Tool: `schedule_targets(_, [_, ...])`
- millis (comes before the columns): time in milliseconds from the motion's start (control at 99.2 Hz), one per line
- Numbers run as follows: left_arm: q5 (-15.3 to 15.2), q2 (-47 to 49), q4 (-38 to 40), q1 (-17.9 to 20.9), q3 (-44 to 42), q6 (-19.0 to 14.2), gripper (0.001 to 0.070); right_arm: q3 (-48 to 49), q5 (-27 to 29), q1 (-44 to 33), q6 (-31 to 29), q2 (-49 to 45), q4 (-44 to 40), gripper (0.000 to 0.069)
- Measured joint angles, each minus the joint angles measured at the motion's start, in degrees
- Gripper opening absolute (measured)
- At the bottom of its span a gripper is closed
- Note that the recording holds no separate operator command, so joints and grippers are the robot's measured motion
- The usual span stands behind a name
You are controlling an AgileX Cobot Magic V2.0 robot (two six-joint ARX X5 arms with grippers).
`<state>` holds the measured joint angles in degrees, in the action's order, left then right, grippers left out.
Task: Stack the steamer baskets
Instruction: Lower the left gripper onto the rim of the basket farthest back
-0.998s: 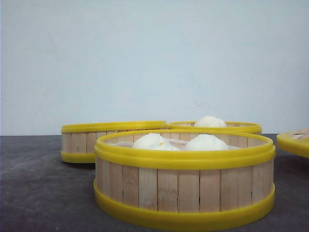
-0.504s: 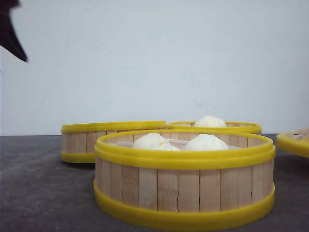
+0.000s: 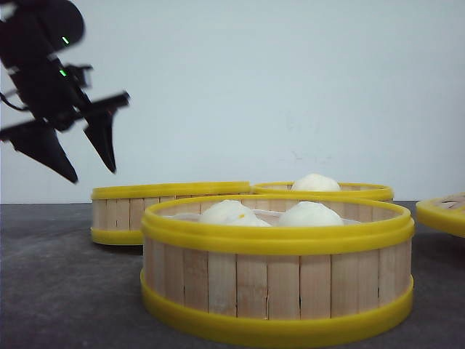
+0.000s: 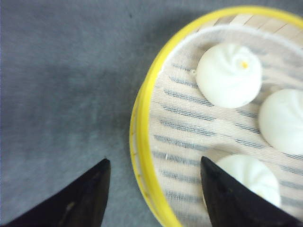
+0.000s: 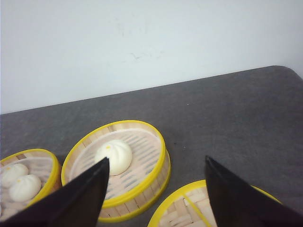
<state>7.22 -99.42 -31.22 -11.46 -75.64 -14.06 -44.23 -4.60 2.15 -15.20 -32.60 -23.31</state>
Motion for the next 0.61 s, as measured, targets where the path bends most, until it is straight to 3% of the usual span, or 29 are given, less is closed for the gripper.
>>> schedule_targets(222, [-3.5, -5.9, -0.6, -0.6, -1.0, 0.2, 0.0344, 0.0, 0.0, 1.3, 0.0, -1.5, -0.9, 0.0395])
schedule_targets(434, [-5.3, -7.0, 0.2, -0.9, -1.1, 0.1, 0.0080, 0.0, 0.0, 2.3, 0.0, -3.4, -1.7, 0.0395])
schedule_targets(605, [-6.0, -7.0, -0.4, -0.5, -2.1, -0.3, 0.0033, 0.0, 0.0, 3.4, 0.0, -4.6, -2.3, 0.0395])
